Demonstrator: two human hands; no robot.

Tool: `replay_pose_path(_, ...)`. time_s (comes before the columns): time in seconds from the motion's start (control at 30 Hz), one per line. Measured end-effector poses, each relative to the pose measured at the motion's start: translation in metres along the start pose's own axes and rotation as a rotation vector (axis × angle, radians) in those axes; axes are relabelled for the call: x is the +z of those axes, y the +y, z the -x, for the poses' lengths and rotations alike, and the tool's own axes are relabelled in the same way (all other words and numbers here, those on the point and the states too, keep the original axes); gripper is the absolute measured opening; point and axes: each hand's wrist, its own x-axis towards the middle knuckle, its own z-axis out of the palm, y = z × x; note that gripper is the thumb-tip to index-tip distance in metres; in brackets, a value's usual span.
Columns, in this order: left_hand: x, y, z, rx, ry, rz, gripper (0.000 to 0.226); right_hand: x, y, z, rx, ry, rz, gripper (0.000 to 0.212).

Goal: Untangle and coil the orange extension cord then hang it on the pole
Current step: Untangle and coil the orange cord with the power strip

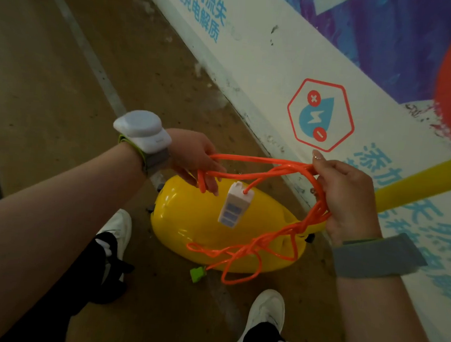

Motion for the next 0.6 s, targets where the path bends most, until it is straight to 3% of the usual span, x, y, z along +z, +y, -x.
replay_pose_path(0.13, 0.002, -0.004, -0.005, -0.030, 0.249, -0.108, 0.026, 0.005, -0.003, 0.000, -0.020, -0.019, 0.021, 0.031)
replay_pose_path(0.27, 0.005, -0.003, -0.003, 0.068, 0.349, 0.148, 0.031, 0.002, -0.004, -0.004, 0.002, 0.011, 0.016, 0.029)
replay_pose_path(0.37, 0.009, -0.001, -0.002, 0.144, 0.462, 0.150, 0.023, 0.000, -0.003, -0.006, 0.052, 0.023, -0.017, 0.029)
replay_pose_path(0.43, 0.017, 0.004, 0.001, 0.118, 0.407, 0.318, 0.023, 0.000, -0.001, -0.007, 0.062, 0.044, -0.014, 0.030)
replay_pose_path(0.53, 0.025, 0.015, 0.008, 0.160, 0.183, 0.660, 0.021, -0.001, 0.002, -0.011, 0.091, 0.056, -0.025, 0.029)
replay_pose_path(0.57, 0.024, 0.016, 0.007, 0.217, 0.211, 0.601, 0.020, -0.001, 0.003, -0.011, 0.113, 0.046, -0.035, 0.028)
replay_pose_path(0.6, 0.019, 0.014, 0.005, 0.277, 0.314, 0.394, 0.021, 0.001, 0.004, -0.012, 0.133, 0.029, -0.042, 0.027)
